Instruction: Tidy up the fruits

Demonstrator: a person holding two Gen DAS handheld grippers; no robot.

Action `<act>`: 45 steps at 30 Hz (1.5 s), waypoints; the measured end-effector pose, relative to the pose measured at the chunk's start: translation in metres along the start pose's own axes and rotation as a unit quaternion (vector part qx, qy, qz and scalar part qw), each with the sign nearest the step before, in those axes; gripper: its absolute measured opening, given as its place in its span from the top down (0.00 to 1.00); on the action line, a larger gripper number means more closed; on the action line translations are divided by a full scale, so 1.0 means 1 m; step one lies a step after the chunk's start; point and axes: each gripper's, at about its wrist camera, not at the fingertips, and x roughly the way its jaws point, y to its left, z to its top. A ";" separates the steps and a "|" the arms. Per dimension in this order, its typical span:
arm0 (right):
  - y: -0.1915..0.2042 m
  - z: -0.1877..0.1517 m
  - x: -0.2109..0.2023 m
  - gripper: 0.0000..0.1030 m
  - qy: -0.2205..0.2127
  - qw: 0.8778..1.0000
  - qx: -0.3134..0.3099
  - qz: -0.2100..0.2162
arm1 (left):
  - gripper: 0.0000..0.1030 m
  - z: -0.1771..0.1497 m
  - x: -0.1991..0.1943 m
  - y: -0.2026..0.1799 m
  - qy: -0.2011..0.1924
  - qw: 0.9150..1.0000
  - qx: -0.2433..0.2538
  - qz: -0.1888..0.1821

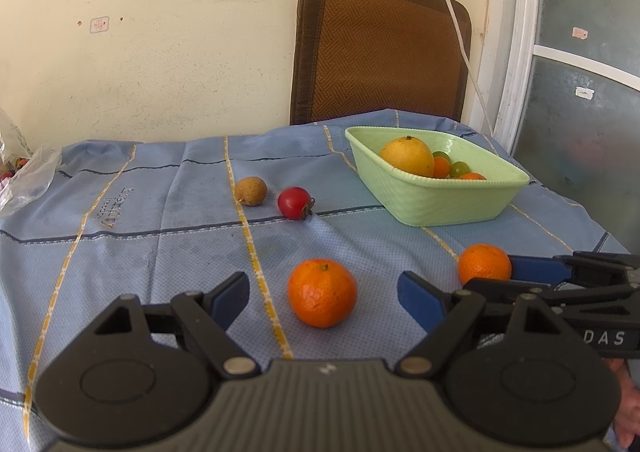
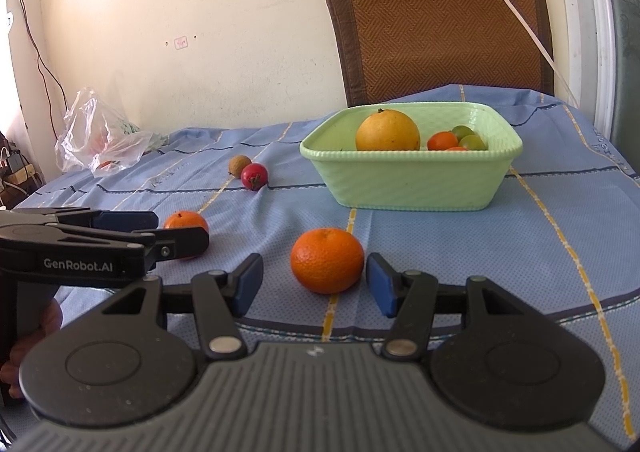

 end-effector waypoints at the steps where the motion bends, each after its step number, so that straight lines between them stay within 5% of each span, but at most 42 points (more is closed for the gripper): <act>1: 0.000 0.000 0.000 0.42 0.000 1.000 0.000 0.000 | 0.18 0.000 -0.001 0.000 0.000 1.000 0.000 0.000; 45: -0.001 -0.001 -0.001 0.42 0.002 1.000 -0.003 -0.001 | 0.19 0.003 0.000 0.003 -0.001 1.000 -0.009 -0.011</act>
